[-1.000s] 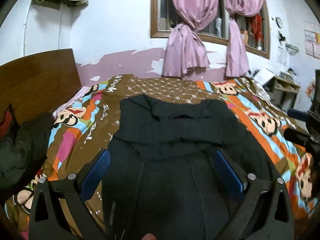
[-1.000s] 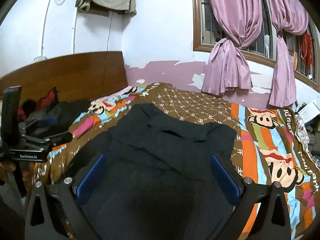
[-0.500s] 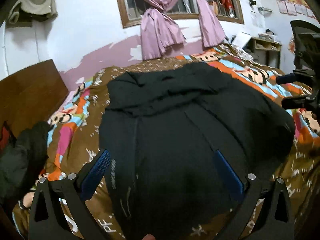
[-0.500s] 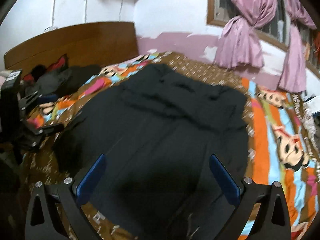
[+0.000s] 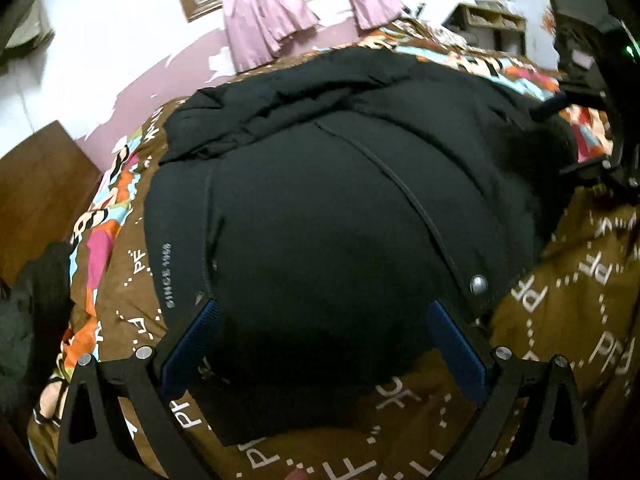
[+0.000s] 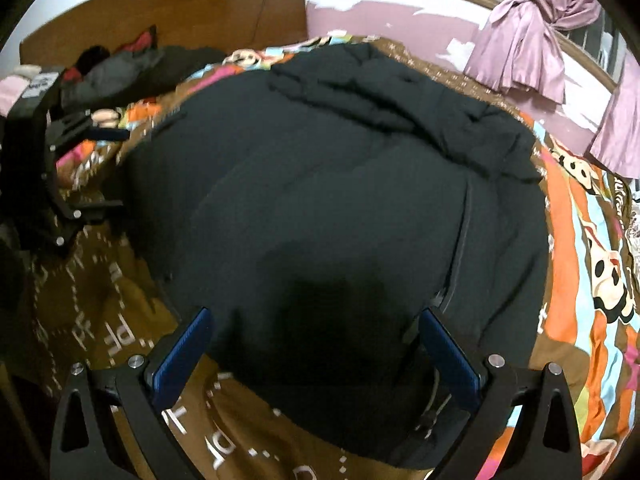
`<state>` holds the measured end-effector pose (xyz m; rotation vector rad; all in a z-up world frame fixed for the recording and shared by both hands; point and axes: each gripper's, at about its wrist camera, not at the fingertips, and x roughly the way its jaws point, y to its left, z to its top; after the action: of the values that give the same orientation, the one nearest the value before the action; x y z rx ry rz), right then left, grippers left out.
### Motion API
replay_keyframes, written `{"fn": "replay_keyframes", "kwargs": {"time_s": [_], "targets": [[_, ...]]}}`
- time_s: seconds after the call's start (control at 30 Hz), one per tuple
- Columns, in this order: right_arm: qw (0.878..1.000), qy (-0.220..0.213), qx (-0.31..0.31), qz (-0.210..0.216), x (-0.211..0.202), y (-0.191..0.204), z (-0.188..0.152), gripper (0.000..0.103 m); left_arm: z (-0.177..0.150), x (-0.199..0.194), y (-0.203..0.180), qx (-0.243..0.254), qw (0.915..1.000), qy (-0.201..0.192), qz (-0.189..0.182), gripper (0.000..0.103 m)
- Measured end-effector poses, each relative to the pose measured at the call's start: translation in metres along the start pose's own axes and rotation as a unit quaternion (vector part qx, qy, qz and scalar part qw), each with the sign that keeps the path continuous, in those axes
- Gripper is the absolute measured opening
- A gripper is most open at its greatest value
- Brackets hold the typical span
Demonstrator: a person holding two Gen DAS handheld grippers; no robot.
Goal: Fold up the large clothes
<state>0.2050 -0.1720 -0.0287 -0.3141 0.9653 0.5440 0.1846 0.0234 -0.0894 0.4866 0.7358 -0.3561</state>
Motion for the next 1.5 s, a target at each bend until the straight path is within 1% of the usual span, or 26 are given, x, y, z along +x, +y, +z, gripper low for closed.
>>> {"fn": "replay_keyframes", "kwargs": {"time_s": [0.07, 0.2, 0.3, 0.4, 0.57, 0.67, 0.9, 1.03, 1.13, 1.2, 1.27, 1.37, 1.43, 1.5], "targets": [[1.000, 0.013, -0.007, 0.001, 0.005, 0.001, -0.005, 0.103, -0.004, 0.003, -0.005, 0.011, 0.9999, 0.002, 0.000, 0.101], [0.999, 0.037, -0.026, 0.001, 0.014, 0.006, -0.017, 0.103, -0.009, 0.008, -0.008, 0.016, 0.9998, 0.012, 0.002, 0.101], [0.998, 0.043, -0.046, -0.004, 0.018, 0.013, -0.022, 0.103, -0.013, 0.013, -0.007, 0.014, 0.9996, 0.023, 0.002, 0.101], [0.997, 0.039, -0.065, -0.012, 0.020, 0.022, -0.024, 0.103, -0.014, 0.016, -0.007, 0.008, 0.9996, 0.029, 0.000, 0.101], [0.995, 0.055, -0.077, -0.042, 0.034, 0.028, -0.028, 0.103, -0.017, 0.019, -0.011, 0.015, 0.9992, 0.036, 0.000, 0.101], [0.991, 0.055, -0.103, -0.066, 0.039, 0.036, -0.028, 0.103, -0.020, 0.022, -0.014, 0.023, 0.9989, 0.040, 0.001, 0.101], [0.975, 0.043, -0.159, -0.148, 0.055, 0.055, -0.028, 0.103, -0.022, 0.028, -0.014, 0.023, 0.9986, 0.047, 0.008, 0.101], [0.967, 0.030, -0.179, -0.178, 0.063, 0.060, -0.025, 0.103, -0.023, 0.030, -0.015, 0.019, 0.9985, 0.051, 0.010, 0.101], [0.964, 0.026, -0.177, -0.195, 0.068, 0.057, -0.021, 0.103, -0.023, 0.031, -0.014, 0.014, 0.9984, 0.053, 0.010, 0.101], [0.965, 0.015, -0.164, -0.202, 0.067, 0.049, -0.015, 0.103, -0.023, 0.032, -0.013, 0.010, 0.9985, 0.054, 0.009, 0.101], [0.968, 0.002, -0.150, -0.201, 0.061, 0.042, -0.008, 0.103, -0.023, 0.031, -0.012, 0.004, 0.9985, 0.054, 0.008, 0.101], [0.978, -0.022, -0.115, -0.173, 0.044, 0.030, 0.010, 0.103, -0.021, 0.028, -0.009, -0.009, 0.9990, 0.044, 0.007, 0.101], [0.984, -0.028, -0.096, -0.147, 0.036, 0.019, 0.024, 0.102, -0.019, 0.025, -0.008, -0.013, 0.9992, 0.037, 0.005, 0.101], [0.990, -0.028, -0.069, -0.121, 0.027, 0.008, 0.040, 0.102, -0.017, 0.020, -0.011, -0.008, 0.9996, 0.027, 0.004, 0.101]]}}
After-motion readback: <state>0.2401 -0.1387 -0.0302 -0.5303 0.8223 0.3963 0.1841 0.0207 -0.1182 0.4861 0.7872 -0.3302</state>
